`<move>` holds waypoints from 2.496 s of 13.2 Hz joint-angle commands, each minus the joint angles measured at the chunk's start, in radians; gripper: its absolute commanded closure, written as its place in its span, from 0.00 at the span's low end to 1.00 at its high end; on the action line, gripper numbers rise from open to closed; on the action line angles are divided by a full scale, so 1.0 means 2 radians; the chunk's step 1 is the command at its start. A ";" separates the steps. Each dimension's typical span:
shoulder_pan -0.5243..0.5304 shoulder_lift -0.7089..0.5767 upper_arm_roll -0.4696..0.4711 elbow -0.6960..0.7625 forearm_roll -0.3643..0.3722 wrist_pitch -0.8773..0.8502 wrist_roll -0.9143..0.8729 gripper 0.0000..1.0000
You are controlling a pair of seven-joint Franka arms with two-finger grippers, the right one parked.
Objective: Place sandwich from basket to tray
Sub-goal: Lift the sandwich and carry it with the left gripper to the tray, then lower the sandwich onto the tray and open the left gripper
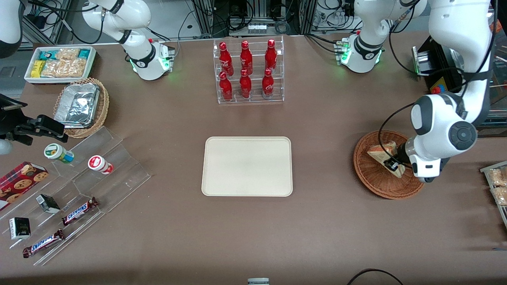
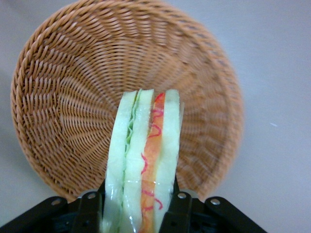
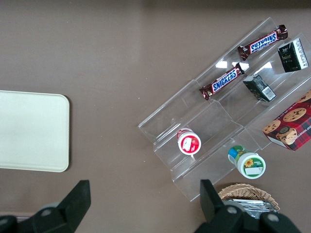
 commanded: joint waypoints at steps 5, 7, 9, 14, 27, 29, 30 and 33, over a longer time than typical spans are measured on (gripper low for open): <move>-0.129 0.037 0.002 0.090 -0.005 -0.035 -0.006 0.56; -0.166 0.073 0.002 0.133 -0.012 -0.035 -0.022 0.58; -0.199 0.109 -0.001 0.166 -0.014 -0.032 -0.017 0.58; -0.249 0.182 -0.037 0.209 -0.016 0.014 0.042 0.58; -0.249 0.259 -0.070 0.254 -0.013 0.045 0.075 0.55; -0.249 0.261 -0.070 0.257 -0.013 0.044 0.075 0.54; -0.249 0.261 -0.069 0.257 -0.013 0.044 0.075 0.53; -0.249 0.261 -0.069 0.257 -0.012 0.044 0.075 0.44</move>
